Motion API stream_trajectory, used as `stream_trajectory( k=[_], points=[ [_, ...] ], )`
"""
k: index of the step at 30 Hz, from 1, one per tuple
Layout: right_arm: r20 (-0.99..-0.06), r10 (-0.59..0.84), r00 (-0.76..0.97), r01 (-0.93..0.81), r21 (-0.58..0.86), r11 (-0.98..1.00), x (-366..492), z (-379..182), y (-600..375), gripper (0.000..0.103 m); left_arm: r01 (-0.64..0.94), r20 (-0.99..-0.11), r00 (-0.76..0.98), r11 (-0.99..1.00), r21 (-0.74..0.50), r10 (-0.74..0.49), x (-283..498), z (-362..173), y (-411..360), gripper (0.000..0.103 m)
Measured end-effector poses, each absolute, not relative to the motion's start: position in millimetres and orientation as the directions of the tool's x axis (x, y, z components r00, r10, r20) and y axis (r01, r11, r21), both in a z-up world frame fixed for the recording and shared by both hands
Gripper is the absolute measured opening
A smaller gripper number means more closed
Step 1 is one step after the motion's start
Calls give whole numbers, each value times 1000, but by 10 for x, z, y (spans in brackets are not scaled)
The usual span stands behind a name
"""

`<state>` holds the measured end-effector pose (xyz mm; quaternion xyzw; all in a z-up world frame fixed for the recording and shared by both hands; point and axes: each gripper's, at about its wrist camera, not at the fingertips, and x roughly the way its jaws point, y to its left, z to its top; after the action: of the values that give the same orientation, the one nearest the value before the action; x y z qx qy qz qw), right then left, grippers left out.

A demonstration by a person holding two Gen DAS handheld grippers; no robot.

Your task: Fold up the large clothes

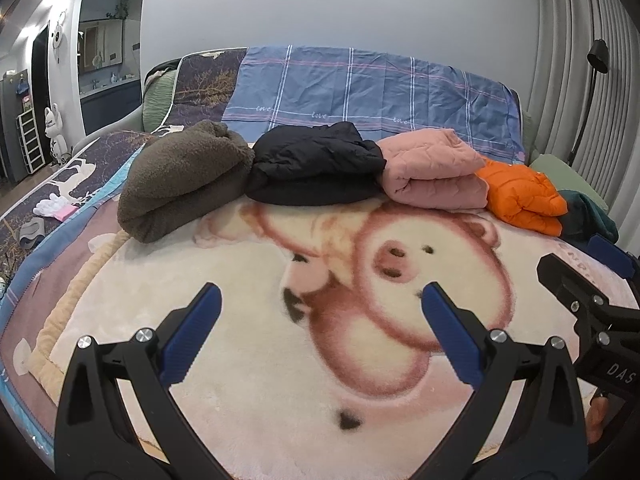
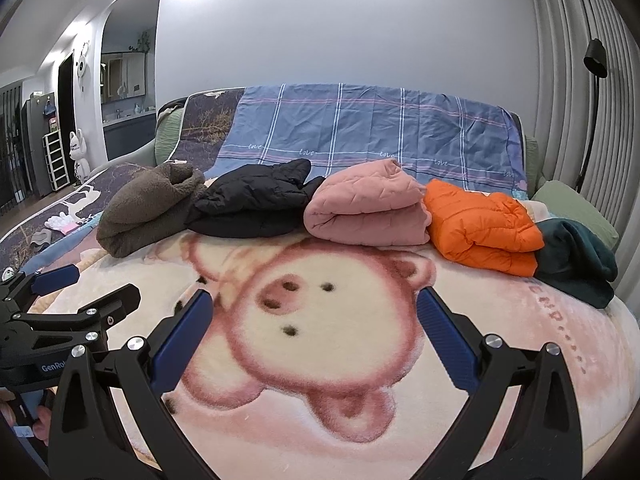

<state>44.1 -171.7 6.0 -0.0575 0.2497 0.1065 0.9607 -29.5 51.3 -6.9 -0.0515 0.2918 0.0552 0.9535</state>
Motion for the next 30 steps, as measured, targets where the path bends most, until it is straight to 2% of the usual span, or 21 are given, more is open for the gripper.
stream_trajectory(
  k=[30],
  points=[
    [-499,175,849,-238,-64,969,450,37,-1673,102,-131,-574,815,990,-56,75,-295,-81,471,101]
  ],
)
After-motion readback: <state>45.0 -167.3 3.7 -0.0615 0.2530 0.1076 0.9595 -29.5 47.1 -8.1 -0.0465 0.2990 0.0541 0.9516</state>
